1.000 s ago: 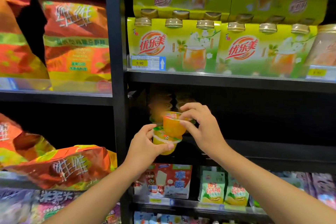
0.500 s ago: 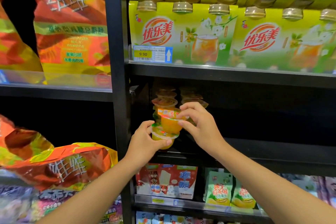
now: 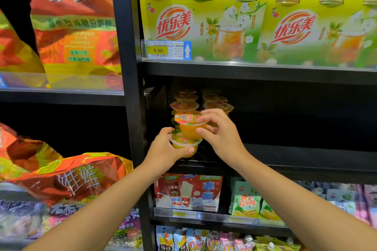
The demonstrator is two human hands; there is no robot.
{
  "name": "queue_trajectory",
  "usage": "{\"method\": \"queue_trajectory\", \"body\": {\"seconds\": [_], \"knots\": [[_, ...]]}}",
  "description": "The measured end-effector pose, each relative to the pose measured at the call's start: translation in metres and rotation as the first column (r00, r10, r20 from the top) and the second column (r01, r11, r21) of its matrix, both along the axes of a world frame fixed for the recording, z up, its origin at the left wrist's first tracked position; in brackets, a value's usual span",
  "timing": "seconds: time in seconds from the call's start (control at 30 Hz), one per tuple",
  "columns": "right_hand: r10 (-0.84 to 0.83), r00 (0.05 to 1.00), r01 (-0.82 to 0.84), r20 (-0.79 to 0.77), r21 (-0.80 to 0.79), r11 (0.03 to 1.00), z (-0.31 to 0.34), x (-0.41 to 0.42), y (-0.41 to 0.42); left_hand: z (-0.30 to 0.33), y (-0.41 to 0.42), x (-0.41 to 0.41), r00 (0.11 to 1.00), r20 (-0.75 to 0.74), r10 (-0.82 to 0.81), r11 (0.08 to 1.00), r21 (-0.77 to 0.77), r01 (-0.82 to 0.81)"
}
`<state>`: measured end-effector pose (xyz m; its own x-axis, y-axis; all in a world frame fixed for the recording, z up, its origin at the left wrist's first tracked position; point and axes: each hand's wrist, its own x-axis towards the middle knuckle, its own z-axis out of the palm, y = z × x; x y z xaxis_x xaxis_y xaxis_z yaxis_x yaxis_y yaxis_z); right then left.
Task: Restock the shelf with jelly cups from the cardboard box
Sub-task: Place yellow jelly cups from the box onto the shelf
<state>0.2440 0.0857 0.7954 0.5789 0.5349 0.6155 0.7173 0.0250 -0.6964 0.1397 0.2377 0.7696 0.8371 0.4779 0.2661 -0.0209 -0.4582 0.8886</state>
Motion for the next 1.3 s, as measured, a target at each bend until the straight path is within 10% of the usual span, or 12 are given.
{"method": "queue_trajectory", "body": {"seconds": [0.8,0.97,1.1,1.3], "knots": [[-0.268,0.956,0.277,0.12,-0.066,0.959,-0.011,-0.024,-0.012,-0.006,-0.012,-0.014,0.995,-0.06,0.084,0.995,-0.051,-0.087],[-0.312,0.908,0.292,0.28,0.111,0.95,-0.032,-0.038,-0.037,-0.034,-0.046,-0.049,0.97,0.187,0.153,0.983,0.069,-0.169],[-0.297,0.867,0.284,0.4,0.092,0.954,-0.052,-0.05,-0.065,-0.055,-0.07,-0.073,0.937,0.347,0.039,0.972,0.202,-0.116],[-0.148,0.89,0.24,0.43,-0.166,0.957,-0.115,-0.069,-0.114,-0.114,-0.091,-0.078,0.971,0.114,-0.212,0.924,0.348,0.161]]}}
